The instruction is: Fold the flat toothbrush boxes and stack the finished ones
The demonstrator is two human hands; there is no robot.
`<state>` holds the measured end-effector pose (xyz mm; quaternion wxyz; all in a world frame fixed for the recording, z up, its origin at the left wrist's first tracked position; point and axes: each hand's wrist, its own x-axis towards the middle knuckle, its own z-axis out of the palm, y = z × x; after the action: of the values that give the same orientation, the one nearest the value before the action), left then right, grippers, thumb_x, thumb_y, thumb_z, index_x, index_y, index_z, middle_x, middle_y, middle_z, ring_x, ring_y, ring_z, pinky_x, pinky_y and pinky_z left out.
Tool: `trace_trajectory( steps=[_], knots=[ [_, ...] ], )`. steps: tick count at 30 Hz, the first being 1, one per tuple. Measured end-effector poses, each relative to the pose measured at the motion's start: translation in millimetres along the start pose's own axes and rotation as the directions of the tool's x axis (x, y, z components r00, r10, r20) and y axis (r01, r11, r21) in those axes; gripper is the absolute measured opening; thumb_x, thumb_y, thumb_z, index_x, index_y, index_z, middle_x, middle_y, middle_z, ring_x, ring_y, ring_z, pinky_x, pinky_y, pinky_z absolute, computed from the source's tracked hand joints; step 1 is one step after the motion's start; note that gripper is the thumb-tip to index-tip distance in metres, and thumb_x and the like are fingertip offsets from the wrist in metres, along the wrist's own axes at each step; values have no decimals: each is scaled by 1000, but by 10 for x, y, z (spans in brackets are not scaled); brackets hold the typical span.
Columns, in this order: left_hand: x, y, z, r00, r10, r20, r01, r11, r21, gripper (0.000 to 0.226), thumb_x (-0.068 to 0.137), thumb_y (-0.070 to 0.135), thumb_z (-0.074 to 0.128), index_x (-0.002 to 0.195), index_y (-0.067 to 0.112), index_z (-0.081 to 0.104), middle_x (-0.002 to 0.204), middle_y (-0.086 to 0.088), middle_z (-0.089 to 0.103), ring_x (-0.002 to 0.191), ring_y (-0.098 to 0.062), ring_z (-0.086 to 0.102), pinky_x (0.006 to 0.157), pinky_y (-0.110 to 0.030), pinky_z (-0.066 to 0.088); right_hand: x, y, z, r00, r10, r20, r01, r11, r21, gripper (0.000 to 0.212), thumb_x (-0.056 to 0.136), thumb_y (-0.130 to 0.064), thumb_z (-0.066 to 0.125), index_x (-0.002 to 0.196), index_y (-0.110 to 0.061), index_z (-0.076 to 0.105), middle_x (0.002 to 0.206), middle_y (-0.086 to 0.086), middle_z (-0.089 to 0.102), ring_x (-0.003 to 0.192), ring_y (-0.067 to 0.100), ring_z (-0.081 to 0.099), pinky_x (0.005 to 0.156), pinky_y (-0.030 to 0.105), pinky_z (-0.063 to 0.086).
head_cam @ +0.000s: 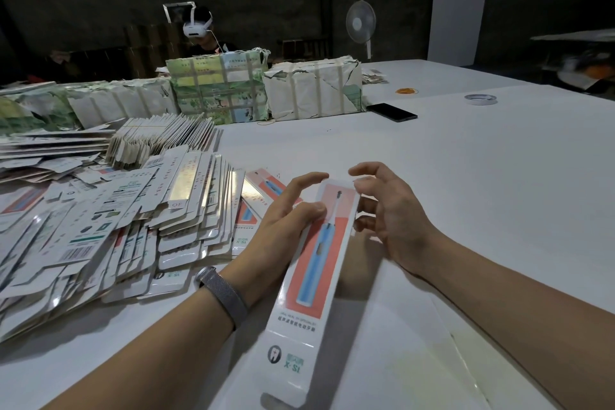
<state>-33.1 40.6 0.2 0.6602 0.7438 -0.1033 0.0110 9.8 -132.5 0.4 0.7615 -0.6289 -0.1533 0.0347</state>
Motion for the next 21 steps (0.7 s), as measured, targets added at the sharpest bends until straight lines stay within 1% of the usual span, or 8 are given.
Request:
trace_trajectory(
  steps=[2, 5, 8, 11, 14, 17, 19, 21],
  knots=[
    [10, -15, -4, 1000, -6, -7, 5, 999, -36, 47, 83, 40, 55, 130, 41, 53, 86, 5, 76, 67, -15, 72, 60, -23, 56, -2, 23, -10, 999, -34, 25, 34, 999, -25, 14, 78, -31, 62, 90, -36, 64, 83, 1, 63, 73, 20, 59, 57, 29, 44],
    [16, -39, 1, 1000, 3, -5, -3, 997, -75, 45, 85, 38, 57, 129, 40, 52, 88, 0, 76, 71, -18, 72, 63, -26, 57, -8, 42, -20, 997, -60, 39, 61, 998, -26, 16, 81, -30, 65, 95, -34, 60, 77, -7, 63, 74, 21, 61, 58, 27, 47],
    [17, -41, -2, 1000, 0, -5, -1, 996, -87, 44, 85, 39, 59, 129, 40, 51, 87, -2, 75, 72, -19, 72, 64, -27, 58, -6, 28, -26, 997, -67, 31, 67, 998, -5, 8, 85, -26, 67, 87, -29, 61, 76, -2, 66, 72, 22, 61, 59, 28, 47],
    [0, -38, -17, 1000, -8, 9, 9, 996, -85, 41, 88, 38, 60, 127, 41, 50, 89, -3, 76, 73, -21, 74, 64, -28, 59, -5, 17, -40, 998, -62, 22, 63, 998, -19, 15, 94, -16, 66, 82, -24, 62, 75, 1, 68, 72, 21, 62, 59, 28, 47],
    [-3, -32, -15, 1000, -3, 22, 5, 995, -98, 33, 99, 31, 60, 129, 40, 49, 88, -2, 76, 72, -20, 74, 63, -27, 59, -5, 14, -43, 999, -49, 6, 49, 999, -20, 22, 94, -16, 66, 75, -26, 65, 77, 5, 70, 72, 21, 64, 61, 29, 48],
    [9, -26, 1, 1000, -1, 17, 2, 995, -100, 40, 92, 35, 59, 130, 39, 48, 88, -2, 76, 71, -19, 74, 63, -27, 59, -7, 32, -26, 998, -58, -4, 58, 998, -9, 8, 92, -22, 67, 86, -23, 63, 79, 4, 70, 74, 20, 65, 63, 32, 49],
    [13, -30, -4, 1000, -3, 21, 6, 995, -103, 47, 84, 40, 60, 130, 40, 48, 90, -2, 77, 71, -19, 74, 63, -27, 60, -10, 40, -19, 998, -60, -9, 60, 998, -26, 7, 92, -27, 66, 88, -23, 62, 81, 5, 71, 77, 23, 66, 66, 34, 50],
    [13, -38, -11, 1000, -8, 30, 11, 992, -123, 49, 82, 40, 61, 130, 38, 49, 91, -4, 77, 71, -20, 74, 63, -27, 59, -12, 39, -19, 999, -44, -19, 44, 999, -22, 10, 94, -24, 67, 84, -24, 64, 80, 6, 72, 76, 24, 65, 65, 34, 50]
  ],
)
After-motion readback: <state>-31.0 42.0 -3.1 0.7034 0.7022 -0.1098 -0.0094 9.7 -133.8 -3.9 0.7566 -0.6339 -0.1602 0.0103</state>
